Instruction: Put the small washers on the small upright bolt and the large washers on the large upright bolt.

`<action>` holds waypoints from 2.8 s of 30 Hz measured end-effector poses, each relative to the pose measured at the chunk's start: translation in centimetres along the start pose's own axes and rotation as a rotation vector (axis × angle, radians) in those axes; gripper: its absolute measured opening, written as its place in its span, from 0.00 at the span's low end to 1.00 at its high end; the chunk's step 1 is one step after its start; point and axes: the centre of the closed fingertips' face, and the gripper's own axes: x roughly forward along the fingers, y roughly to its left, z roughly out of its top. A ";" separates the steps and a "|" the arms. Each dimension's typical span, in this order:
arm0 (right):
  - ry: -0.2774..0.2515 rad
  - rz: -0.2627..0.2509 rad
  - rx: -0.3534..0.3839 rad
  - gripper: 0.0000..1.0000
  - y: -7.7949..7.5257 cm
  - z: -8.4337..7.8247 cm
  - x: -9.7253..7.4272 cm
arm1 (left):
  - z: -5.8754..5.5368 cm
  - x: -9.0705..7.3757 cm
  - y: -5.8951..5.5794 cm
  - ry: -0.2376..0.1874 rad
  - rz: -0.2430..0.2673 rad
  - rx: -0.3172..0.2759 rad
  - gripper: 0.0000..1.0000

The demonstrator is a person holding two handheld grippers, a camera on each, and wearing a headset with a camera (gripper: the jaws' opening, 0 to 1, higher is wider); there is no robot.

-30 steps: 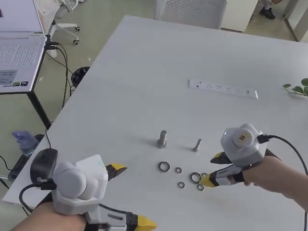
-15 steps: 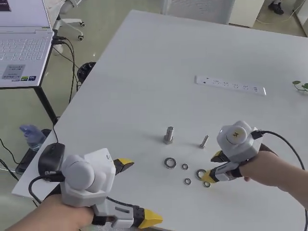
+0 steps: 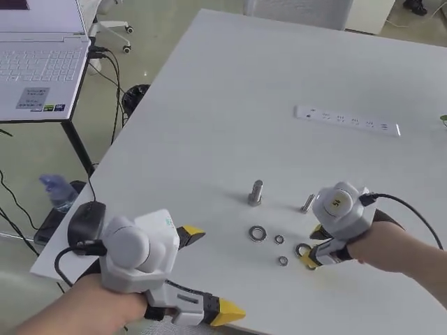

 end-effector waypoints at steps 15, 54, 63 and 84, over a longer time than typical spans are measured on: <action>0.029 -0.015 -0.029 0.35 0.0 -0.1 0.3 | -0.1 -0.2 0.0 0.004 -0.003 -0.003 0.86; 0.102 0.007 -0.148 0.21 0.3 -0.3 0.4 | 1.3 -0.6 -0.3 -0.039 0.001 -0.009 0.78; 0.161 0.014 -0.182 0.20 0.3 -0.2 0.6 | 1.0 -0.5 -0.6 -0.029 -0.004 -0.006 0.77; 0.140 0.015 -0.142 0.20 0.3 0.0 0.0 | 1.0 -0.5 -0.5 -0.015 -0.010 -0.011 0.75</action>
